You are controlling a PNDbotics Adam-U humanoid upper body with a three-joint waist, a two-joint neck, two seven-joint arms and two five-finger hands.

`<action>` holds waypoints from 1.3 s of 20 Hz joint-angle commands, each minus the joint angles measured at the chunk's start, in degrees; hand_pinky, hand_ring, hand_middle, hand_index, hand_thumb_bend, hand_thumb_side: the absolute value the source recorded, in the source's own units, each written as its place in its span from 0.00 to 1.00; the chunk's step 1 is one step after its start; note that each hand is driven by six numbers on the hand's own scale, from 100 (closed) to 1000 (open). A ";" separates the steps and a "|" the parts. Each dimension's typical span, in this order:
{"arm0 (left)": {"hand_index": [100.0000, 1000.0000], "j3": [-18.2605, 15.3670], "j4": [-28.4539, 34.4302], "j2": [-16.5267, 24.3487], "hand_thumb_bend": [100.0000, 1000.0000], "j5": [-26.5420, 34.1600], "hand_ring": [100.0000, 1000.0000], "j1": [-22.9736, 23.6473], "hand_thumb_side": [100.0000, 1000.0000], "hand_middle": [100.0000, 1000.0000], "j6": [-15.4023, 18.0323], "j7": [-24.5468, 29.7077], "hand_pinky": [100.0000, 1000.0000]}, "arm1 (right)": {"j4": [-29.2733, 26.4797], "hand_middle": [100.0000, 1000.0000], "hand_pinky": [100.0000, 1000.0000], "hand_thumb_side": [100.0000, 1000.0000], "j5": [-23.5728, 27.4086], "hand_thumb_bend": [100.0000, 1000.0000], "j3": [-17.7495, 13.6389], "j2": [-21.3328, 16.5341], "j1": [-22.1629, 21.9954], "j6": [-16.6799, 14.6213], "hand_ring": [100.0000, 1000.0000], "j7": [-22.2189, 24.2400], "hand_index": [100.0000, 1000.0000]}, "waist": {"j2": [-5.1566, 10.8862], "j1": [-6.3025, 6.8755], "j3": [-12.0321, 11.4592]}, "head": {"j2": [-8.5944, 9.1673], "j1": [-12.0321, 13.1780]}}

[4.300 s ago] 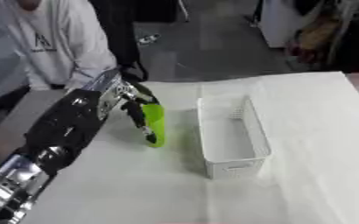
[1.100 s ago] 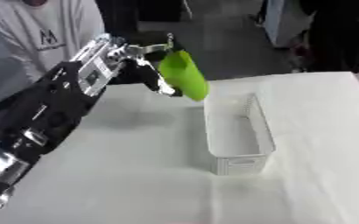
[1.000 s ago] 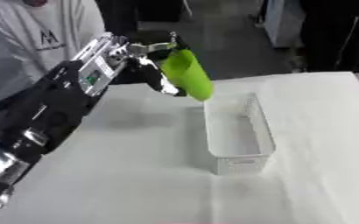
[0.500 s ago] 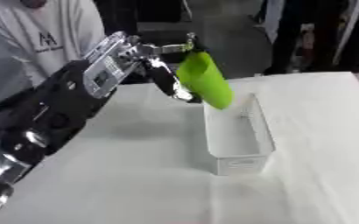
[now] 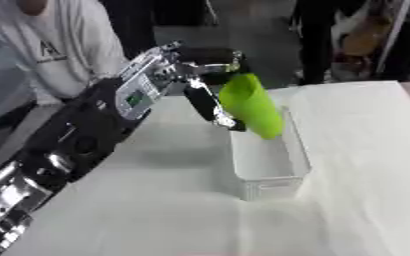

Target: Pick up objects on the table and place them in the box.

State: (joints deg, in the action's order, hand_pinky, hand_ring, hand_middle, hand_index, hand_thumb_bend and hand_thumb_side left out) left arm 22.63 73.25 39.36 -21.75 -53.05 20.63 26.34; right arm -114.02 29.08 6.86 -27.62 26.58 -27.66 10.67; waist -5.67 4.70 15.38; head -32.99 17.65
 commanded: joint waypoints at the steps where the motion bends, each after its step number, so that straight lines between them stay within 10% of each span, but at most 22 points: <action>1: 0.45 -0.43 -1.05 -0.02 0.29 -0.37 0.06 -1.72 0.35 0.32 0.81 -0.92 0.00 | -0.57 0.49 0.23 0.58 0.31 0.06 -0.60 -0.18 1.08 0.29 0.39 0.05 0.63 | 0.74 -0.18 0.15 | 0.57 0.59; 6: 0.52 -0.26 -3.68 -1.39 0.21 -2.67 0.15 -2.44 0.58 0.40 2.48 -1.64 0.06 | -0.57 0.49 0.23 0.58 0.54 0.06 -0.64 -0.10 1.37 0.48 0.39 0.18 0.63 | 0.73 -0.07 0.38 | 0.50 0.67; 7: 0.74 0.05 -4.17 -1.53 0.39 -4.44 0.48 -2.55 0.71 0.64 2.97 -0.49 0.37 | -0.57 0.49 0.23 0.58 0.58 0.06 -0.65 -0.10 1.43 0.51 0.39 0.19 0.63 | 0.73 -0.03 0.42 | 0.46 0.69; 8: 0.74 0.34 -4.66 -1.70 0.39 -6.65 0.48 -2.72 0.71 0.64 3.53 1.52 0.37 | -0.57 0.49 0.23 0.58 0.61 0.06 -0.64 -0.09 1.48 0.55 0.39 0.22 0.63 | 0.74 0.01 0.47 | 0.42 0.71; 9: 0.89 0.33 -4.99 -1.91 0.53 -8.53 0.86 -2.89 0.84 0.90 4.19 3.29 0.77 | -0.57 0.49 0.23 0.58 0.64 0.06 -0.65 -0.09 1.52 0.59 0.39 0.23 0.63 | 0.74 0.04 0.49 | 0.40 0.73; 11: 1.00 0.01 -5.51 -2.24 0.64 -11.76 1.00 -3.08 0.97 1.00 5.45 6.23 1.00 | -0.57 0.49 0.23 0.58 0.69 0.06 -0.70 -0.07 1.59 0.65 0.39 0.22 0.63 | 0.74 0.09 0.53 | 0.38 0.62; 17: 1.00 -1.36 -6.40 -2.53 0.90 -14.76 1.00 -3.38 1.00 1.00 6.01 7.21 1.00 | -0.57 0.49 0.23 0.58 0.75 0.06 -0.80 -0.11 1.67 0.71 0.39 0.16 0.63 | 0.78 0.16 0.50 | 0.11 0.40; 26: 1.00 -1.92 -6.03 -2.23 0.83 -13.91 1.00 -3.11 1.00 1.00 5.50 3.83 1.00 | -0.57 0.49 0.23 0.58 0.66 0.06 -0.91 -0.24 1.51 0.64 0.39 0.03 0.63 | 0.83 0.12 0.29 | 0.17 0.05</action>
State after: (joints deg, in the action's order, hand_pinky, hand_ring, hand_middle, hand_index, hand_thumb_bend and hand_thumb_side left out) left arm 21.82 66.27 36.08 -36.21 -55.06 26.12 31.12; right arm -114.02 29.63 6.54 -27.19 27.11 -26.96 10.87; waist -5.68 5.08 15.71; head -33.05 17.63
